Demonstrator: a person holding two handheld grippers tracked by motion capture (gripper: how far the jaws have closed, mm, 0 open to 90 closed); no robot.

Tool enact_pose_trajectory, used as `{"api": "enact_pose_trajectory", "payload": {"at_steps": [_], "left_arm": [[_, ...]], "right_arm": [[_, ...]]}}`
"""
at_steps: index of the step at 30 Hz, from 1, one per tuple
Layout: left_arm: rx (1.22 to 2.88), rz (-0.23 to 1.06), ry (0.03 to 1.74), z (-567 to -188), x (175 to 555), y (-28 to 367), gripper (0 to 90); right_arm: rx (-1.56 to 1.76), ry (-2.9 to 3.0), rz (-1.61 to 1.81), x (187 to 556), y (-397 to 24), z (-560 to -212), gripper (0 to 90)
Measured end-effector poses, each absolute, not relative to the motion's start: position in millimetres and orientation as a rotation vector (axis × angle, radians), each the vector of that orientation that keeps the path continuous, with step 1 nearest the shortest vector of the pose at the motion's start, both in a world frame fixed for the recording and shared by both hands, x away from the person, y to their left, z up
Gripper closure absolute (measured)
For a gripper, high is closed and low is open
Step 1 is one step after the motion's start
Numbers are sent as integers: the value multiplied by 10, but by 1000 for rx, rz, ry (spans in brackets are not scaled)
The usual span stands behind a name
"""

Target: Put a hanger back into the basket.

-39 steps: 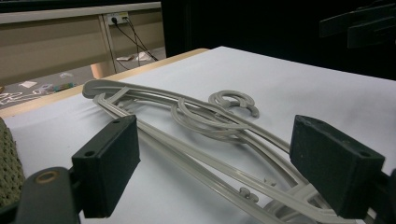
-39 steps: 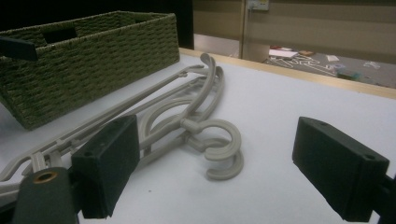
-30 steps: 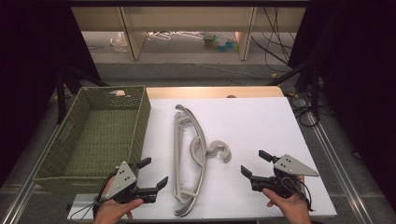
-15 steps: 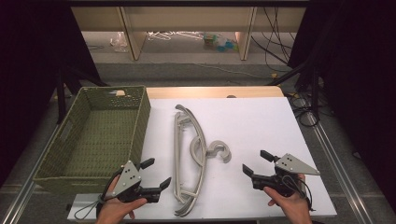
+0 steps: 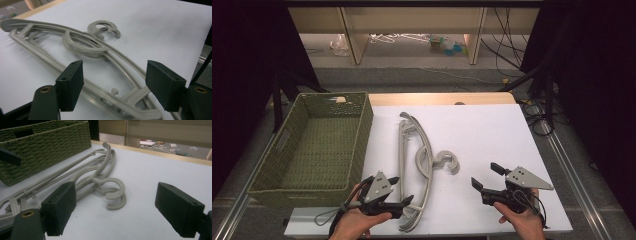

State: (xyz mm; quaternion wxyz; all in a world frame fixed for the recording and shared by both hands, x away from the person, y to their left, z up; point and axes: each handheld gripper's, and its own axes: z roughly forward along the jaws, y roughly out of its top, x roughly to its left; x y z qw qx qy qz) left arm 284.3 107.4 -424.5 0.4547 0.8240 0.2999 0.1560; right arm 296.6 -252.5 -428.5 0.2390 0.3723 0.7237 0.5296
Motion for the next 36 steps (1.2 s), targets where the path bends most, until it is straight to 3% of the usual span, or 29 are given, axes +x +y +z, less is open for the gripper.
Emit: {"api": "enact_pose_trajectory", "payload": {"at_steps": [13,25,36], "left_arm": [[2264,236,779,-4277,3211,532,373],[2452,286,804,-4528,3428,204,371],[2549,217,833,-4519,3586,150,411]], "right_arm": [[1016,1991,1438,2996,-2527,-4306,199],[1028,2016,1428,2995,-2530,-4300,200],[1008,2037,1437,3001,-2527,-4305,200]]}}
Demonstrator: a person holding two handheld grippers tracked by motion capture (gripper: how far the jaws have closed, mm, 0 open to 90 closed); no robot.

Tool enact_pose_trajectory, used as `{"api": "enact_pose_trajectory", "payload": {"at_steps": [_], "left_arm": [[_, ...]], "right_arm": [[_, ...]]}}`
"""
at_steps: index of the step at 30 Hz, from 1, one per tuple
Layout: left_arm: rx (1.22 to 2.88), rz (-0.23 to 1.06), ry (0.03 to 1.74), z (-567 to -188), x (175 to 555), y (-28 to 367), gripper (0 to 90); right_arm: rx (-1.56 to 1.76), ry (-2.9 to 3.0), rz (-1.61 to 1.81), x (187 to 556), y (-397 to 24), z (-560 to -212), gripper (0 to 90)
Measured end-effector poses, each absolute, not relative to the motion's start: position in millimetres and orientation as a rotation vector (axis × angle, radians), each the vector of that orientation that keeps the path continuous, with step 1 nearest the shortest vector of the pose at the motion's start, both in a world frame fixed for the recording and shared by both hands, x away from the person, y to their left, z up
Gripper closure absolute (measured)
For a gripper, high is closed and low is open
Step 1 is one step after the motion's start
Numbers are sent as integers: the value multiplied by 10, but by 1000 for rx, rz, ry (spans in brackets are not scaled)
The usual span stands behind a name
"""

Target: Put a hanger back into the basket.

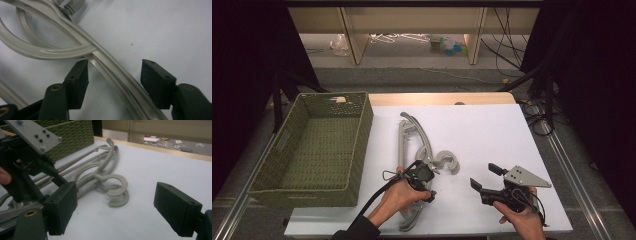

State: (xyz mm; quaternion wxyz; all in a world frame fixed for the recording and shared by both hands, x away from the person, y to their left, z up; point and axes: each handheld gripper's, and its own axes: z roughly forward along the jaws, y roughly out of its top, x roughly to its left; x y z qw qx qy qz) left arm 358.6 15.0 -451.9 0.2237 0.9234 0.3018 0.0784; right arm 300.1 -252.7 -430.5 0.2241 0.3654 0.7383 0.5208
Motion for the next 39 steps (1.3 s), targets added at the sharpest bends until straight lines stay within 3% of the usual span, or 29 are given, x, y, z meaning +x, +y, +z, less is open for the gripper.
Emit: {"api": "enact_pose_trajectory", "payload": {"at_steps": [10,13,17,39], "left_arm": [[2504,89,903,-4537,3623,226,528],[2557,71,877,-4508,3641,270,543],[2474,28,938,-4494,3640,315,558],[2418,-3,973,-4268,3614,706,668]], "right_arm": [[1003,2048,1452,3001,-2507,-4300,200],[996,2035,1476,3011,-2493,-4306,201],[979,2067,1455,2993,-2474,-4291,199],[977,2092,1463,3004,-2431,-4296,210]]}}
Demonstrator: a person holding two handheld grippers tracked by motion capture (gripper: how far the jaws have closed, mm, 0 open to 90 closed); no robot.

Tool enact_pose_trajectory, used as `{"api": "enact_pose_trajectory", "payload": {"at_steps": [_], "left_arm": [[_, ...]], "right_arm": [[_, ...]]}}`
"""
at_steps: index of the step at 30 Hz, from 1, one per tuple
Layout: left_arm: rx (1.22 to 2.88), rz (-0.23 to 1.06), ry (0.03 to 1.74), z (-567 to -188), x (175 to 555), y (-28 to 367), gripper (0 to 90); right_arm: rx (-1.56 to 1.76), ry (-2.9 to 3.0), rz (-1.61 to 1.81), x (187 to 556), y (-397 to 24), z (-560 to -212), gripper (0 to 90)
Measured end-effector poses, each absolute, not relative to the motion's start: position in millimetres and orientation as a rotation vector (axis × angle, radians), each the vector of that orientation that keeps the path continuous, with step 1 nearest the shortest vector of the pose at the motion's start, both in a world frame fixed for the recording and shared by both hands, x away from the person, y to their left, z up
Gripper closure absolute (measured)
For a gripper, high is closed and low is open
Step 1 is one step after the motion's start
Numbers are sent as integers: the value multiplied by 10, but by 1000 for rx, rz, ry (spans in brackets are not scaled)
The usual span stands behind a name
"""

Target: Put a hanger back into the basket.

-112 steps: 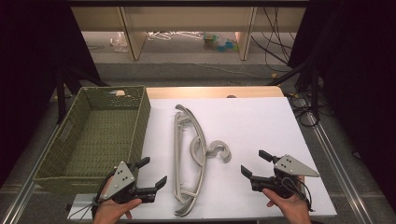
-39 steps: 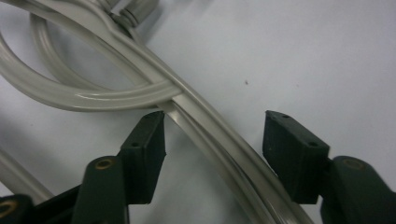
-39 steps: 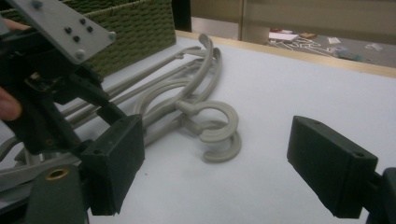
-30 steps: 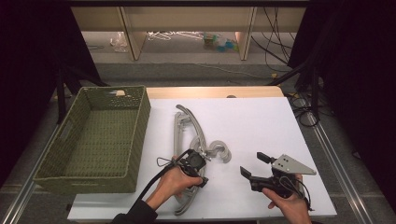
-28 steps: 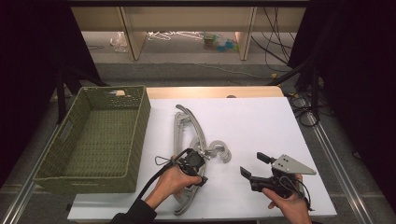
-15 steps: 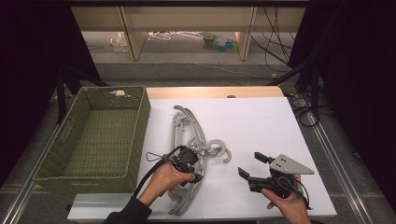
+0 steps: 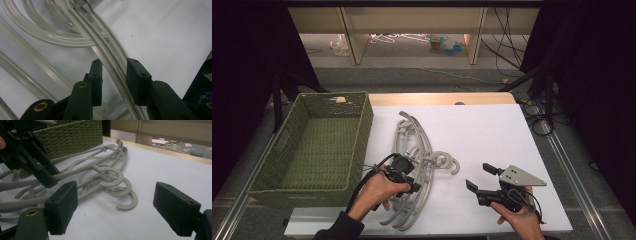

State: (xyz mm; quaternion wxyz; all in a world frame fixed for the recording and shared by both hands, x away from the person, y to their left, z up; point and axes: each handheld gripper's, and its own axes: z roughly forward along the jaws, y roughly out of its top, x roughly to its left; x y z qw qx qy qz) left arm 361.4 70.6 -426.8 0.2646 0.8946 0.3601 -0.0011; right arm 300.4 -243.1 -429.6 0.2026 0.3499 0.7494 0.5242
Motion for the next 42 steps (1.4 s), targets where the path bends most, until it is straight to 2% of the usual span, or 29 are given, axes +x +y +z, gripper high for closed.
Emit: {"api": "enact_pose_trajectory", "payload": {"at_steps": [7,9,14,20,22,28,33,35,36,39,42], "left_arm": [[2388,-13,1000,-4262,3611,872,713],[2401,38,993,-4186,3563,923,715],[2347,22,1006,-4028,3542,1162,732],[2193,84,1088,-3917,3479,1484,770],[2194,126,1092,-3888,3458,1564,782],[2099,133,1116,-3804,3459,1718,789],[1908,80,1142,-3791,3464,1861,798],[1879,81,1142,-3784,3467,1899,815],[1802,59,1128,-3750,3478,1978,814],[1797,84,1117,-3692,3462,2029,811],[1772,54,1096,-3671,3462,2050,811]], "right_arm": [[963,2102,1460,3009,-2431,-4303,209],[968,2088,1489,3014,-2427,-4312,208],[967,2113,1455,3007,-2432,-4304,210],[957,2099,1465,3019,-2419,-4318,210],[959,2099,1474,3018,-2402,-4320,211],[958,2115,1471,3020,-2394,-4322,211],[962,2117,1472,3019,-2389,-4325,210],[961,2115,1460,3021,-2393,-4325,211],[961,2115,1479,3022,-2391,-4334,210],[965,2128,1446,3014,-2409,-4311,210],[947,2107,1472,3033,-2394,-4336,210]]}}
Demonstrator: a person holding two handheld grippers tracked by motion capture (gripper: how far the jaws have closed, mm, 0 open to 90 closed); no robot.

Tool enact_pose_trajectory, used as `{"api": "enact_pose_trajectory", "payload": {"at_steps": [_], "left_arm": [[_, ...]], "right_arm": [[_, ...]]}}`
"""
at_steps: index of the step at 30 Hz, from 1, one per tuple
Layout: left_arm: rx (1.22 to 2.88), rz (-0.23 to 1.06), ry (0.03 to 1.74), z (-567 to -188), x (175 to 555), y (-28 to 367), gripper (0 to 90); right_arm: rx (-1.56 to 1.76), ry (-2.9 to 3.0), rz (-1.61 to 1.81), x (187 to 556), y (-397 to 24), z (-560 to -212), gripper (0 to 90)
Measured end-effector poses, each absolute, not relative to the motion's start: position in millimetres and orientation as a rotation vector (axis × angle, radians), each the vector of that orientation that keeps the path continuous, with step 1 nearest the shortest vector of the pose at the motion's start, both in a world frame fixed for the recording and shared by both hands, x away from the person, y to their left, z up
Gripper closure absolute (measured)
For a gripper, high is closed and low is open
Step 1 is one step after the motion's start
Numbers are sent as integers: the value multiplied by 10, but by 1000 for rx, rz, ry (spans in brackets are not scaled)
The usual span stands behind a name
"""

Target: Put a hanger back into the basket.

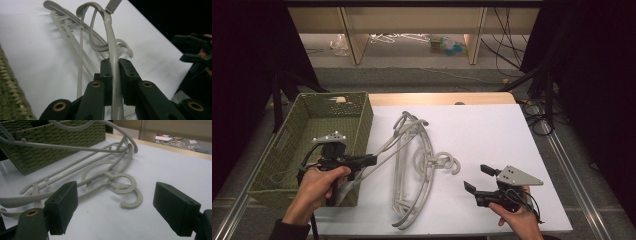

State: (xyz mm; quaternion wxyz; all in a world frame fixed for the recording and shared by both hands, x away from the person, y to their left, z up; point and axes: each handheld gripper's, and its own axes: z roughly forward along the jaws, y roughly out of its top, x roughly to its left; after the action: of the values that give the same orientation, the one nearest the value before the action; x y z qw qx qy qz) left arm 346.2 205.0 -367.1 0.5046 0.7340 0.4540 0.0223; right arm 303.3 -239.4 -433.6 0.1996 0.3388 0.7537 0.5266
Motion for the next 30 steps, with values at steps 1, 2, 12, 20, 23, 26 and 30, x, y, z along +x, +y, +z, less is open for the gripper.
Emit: {"api": "enact_pose_trajectory", "payload": {"at_steps": [1,2,12,20,23,26,30], "left_arm": [[1770,48,1094,-3656,3468,2058,812],[1757,56,1099,-3646,3472,2066,811],[1708,151,1087,-3280,3479,2337,814],[1644,289,1111,-2908,3371,2825,814],[1627,331,1125,-2827,3287,3043,814],[1622,371,1147,-2804,3221,3202,814],[1593,382,1182,-2846,3162,3370,814]], "right_arm": [[964,2120,1481,3024,-2385,-4335,210],[964,2120,1479,3023,-2382,-4332,210],[952,2118,1469,3029,-2396,-4331,209],[945,2113,1480,3036,-2387,-4337,209],[968,2142,1457,3022,-2390,-4332,209],[944,2119,1474,3042,-2375,-4346,210],[964,2153,1452,3026,-2370,-4335,209]]}}
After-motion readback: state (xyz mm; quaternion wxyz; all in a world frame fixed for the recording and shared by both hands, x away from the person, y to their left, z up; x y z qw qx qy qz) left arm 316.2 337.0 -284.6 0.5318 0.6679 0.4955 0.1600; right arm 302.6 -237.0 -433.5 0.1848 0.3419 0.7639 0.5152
